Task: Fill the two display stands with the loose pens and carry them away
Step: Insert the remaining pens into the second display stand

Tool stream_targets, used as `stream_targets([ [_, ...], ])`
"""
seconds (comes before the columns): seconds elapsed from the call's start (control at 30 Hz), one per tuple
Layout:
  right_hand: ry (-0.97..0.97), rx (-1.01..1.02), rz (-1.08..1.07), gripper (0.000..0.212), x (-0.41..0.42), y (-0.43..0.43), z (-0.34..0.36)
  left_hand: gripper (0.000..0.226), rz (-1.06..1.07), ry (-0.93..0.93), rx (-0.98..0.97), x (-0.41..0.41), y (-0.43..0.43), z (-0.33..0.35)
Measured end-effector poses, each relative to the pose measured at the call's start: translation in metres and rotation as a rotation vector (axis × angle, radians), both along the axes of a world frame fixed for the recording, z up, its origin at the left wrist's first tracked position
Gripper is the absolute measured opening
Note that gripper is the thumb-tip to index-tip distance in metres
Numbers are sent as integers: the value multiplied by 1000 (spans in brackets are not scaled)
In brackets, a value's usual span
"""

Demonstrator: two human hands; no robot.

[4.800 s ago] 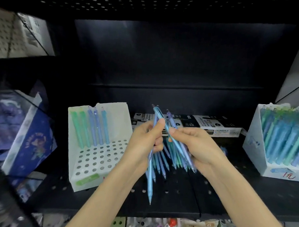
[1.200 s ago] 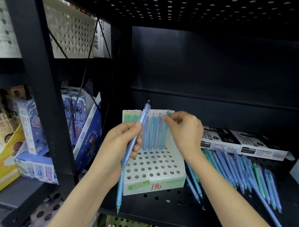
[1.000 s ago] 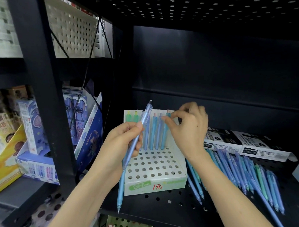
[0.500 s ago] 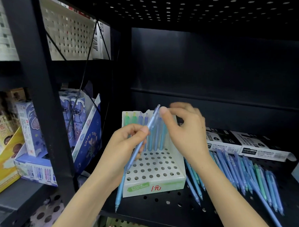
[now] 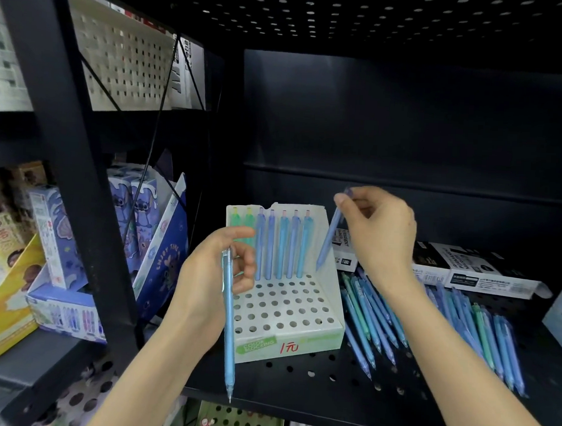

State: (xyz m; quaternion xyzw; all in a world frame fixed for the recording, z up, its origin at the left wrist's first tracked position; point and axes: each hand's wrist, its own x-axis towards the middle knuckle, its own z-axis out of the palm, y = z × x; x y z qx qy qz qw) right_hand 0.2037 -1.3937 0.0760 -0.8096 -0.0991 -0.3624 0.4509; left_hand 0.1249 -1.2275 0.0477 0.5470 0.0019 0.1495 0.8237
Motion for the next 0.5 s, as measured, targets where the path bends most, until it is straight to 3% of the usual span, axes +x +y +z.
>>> stream_targets([
  [0.33,-23,-111,16,20,18,11,-24,31,131,-25,139,1,-3,-5],
  [0.5,-103,-251,-122,18,28,14,-36,28,116,-45,153,-1,-3,-4],
])
